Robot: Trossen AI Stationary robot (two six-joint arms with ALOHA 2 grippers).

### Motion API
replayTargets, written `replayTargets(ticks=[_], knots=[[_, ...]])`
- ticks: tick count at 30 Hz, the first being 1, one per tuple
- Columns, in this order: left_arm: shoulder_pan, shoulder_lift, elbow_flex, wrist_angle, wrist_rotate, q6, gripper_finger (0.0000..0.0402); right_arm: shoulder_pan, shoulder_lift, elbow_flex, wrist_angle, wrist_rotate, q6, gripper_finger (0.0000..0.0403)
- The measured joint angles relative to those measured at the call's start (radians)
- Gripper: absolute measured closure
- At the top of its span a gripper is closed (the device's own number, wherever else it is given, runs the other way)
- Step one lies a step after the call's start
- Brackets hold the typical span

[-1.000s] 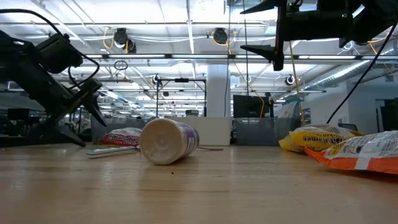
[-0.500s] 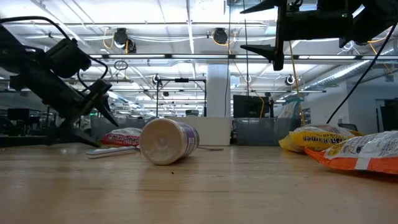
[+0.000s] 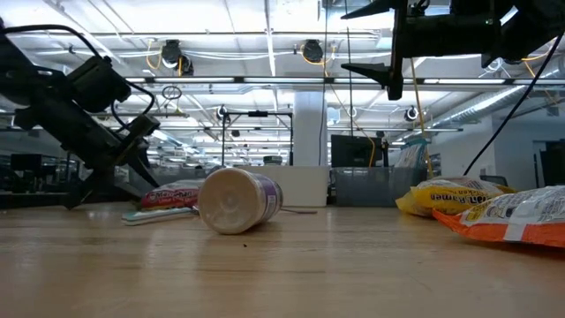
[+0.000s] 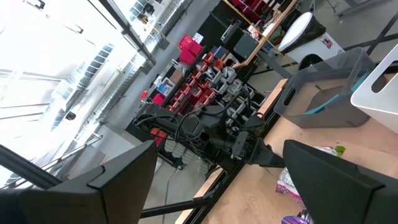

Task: Pick & Place Food Item
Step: Put the green noodle pack into the right black bin

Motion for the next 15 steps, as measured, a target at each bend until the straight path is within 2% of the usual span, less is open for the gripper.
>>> replayTargets(ticks=[7,15], knots=[[0.000,0.002,-0.003,0.085,-0.037,0.012,0.0301,0.000,0.000,0.000,-0.003,0.000,-0.002,0.0062],[0.000,0.002,-0.003,0.090,-0.045,0.011,0.0309,0.000,0.000,0.000,-0.005,0.000,-0.007,0.0062]])
